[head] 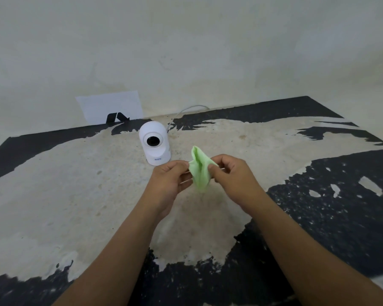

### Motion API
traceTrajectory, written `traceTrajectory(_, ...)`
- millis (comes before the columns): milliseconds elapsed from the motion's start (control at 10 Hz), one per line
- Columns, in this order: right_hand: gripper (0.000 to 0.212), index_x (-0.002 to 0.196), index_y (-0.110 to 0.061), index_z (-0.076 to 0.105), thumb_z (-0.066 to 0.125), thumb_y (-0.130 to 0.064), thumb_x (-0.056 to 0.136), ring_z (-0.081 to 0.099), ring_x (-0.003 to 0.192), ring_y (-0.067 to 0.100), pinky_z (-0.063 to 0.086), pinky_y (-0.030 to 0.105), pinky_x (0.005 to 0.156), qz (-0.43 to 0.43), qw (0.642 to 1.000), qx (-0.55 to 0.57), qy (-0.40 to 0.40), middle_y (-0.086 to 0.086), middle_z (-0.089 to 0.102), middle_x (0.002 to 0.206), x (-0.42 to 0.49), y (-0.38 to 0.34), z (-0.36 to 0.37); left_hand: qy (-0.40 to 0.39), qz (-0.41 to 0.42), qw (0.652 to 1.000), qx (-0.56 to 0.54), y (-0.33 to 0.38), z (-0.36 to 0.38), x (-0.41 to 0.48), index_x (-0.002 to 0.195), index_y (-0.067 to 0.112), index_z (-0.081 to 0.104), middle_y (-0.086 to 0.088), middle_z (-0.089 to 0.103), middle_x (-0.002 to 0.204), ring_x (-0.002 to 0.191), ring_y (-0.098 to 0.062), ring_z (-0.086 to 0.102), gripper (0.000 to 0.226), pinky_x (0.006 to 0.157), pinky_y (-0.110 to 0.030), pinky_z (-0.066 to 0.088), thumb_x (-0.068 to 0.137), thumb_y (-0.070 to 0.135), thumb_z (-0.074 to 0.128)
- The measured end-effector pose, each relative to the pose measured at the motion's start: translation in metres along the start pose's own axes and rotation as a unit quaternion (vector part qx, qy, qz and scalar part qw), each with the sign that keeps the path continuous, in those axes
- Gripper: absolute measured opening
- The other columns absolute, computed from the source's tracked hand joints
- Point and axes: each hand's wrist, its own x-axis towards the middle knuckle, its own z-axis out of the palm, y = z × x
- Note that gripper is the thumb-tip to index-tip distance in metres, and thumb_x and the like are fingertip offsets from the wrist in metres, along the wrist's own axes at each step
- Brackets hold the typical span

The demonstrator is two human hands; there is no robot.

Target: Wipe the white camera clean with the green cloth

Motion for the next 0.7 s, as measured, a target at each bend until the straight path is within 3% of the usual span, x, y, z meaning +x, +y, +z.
traceTrajectory(100,0.014,0.086,-0.02,0.07,0.057,-0.018,0.09,0.061,0.075,0.02,0.055,0.048,0.077,0.031,0.998,0.027,0.047,0.015,0.071,0.09,0.009,0.009,-0.019,0.032,0.005,0.999,-0.008,0.001,0.0,0.005,0.081,0.005,0.068,-0.012,0.072,0.086,0.08,-0.025,0.068,0.022,0.081,-0.04,0.057,0.093,0.011,0.05)
traceTrajectory(200,0.018,0.088,-0.018,0.07,0.054,-0.012,0.09,0.061,0.085,0.021,0.055,0.041,0.073,0.073,0.994,0.022,0.078,0.013,0.068,0.095,0.029,0.015,-0.045,0.042,-0.005,0.998,0.052,-0.004,0.009,0.001,0.077,0.004,0.063,-0.012,0.066,0.074,0.067,-0.024,0.064,0.021,0.059,-0.032,0.058,0.092,0.01,0.049)
traceTrajectory(300,0.022,0.091,-0.021,0.069,0.05,-0.01,0.09,0.056,0.083,0.015,0.047,0.028,0.069,0.071,0.993,-0.047,0.078,0.001,0.063,0.094,0.047,0.013,-0.057,0.008,-0.038,0.997,0.073,-0.014,0.024,-0.008,0.076,0.004,0.062,-0.011,0.065,0.068,0.062,-0.025,0.065,0.022,0.056,-0.033,0.058,0.093,0.011,0.048)
traceTrajectory(400,0.028,0.097,-0.024,0.07,0.046,-0.011,0.089,0.048,0.069,0.006,0.039,0.022,0.061,0.024,0.978,-0.207,0.017,-0.01,0.057,0.082,0.077,0.004,-0.058,-0.068,-0.099,0.989,0.09,-0.018,0.041,-0.016,0.08,0.006,0.064,-0.01,0.07,0.075,0.064,-0.023,0.07,0.023,0.052,-0.032,0.057,0.094,0.016,0.048)
traceTrajectory(500,0.032,0.097,-0.03,0.07,0.044,-0.014,0.09,0.055,0.081,0.012,0.045,0.03,0.074,0.009,0.949,-0.311,-0.047,-0.007,0.064,0.099,0.101,-0.001,-0.047,-0.13,-0.112,0.972,0.162,-0.012,0.042,-0.014,0.088,0.006,0.066,-0.01,0.07,0.082,0.061,-0.022,0.069,0.022,0.046,-0.027,0.052,0.094,0.018,0.048)
traceTrajectory(600,0.036,0.106,-0.042,0.066,0.041,-0.02,0.093,0.05,0.118,0.029,0.038,0.046,0.1,-0.004,0.891,-0.445,-0.088,-0.001,0.055,0.134,0.118,0.001,-0.014,-0.163,-0.097,0.942,0.276,-0.003,0.03,-0.011,0.098,0.007,0.065,-0.009,0.068,0.086,0.056,-0.019,0.067,0.022,0.044,-0.026,0.05,0.095,0.021,0.048)
traceTrajectory(700,0.042,0.129,-0.042,0.051,0.041,-0.022,0.093,0.037,0.132,0.032,0.025,0.052,0.11,-0.017,0.88,-0.471,-0.05,0.003,0.04,0.147,0.117,0.01,0.004,-0.118,-0.06,0.934,0.331,-0.001,0.018,-0.008,0.098,0.008,0.066,-0.006,0.068,0.083,0.056,-0.015,0.066,0.022,0.046,-0.027,0.052,0.094,0.022,0.049)
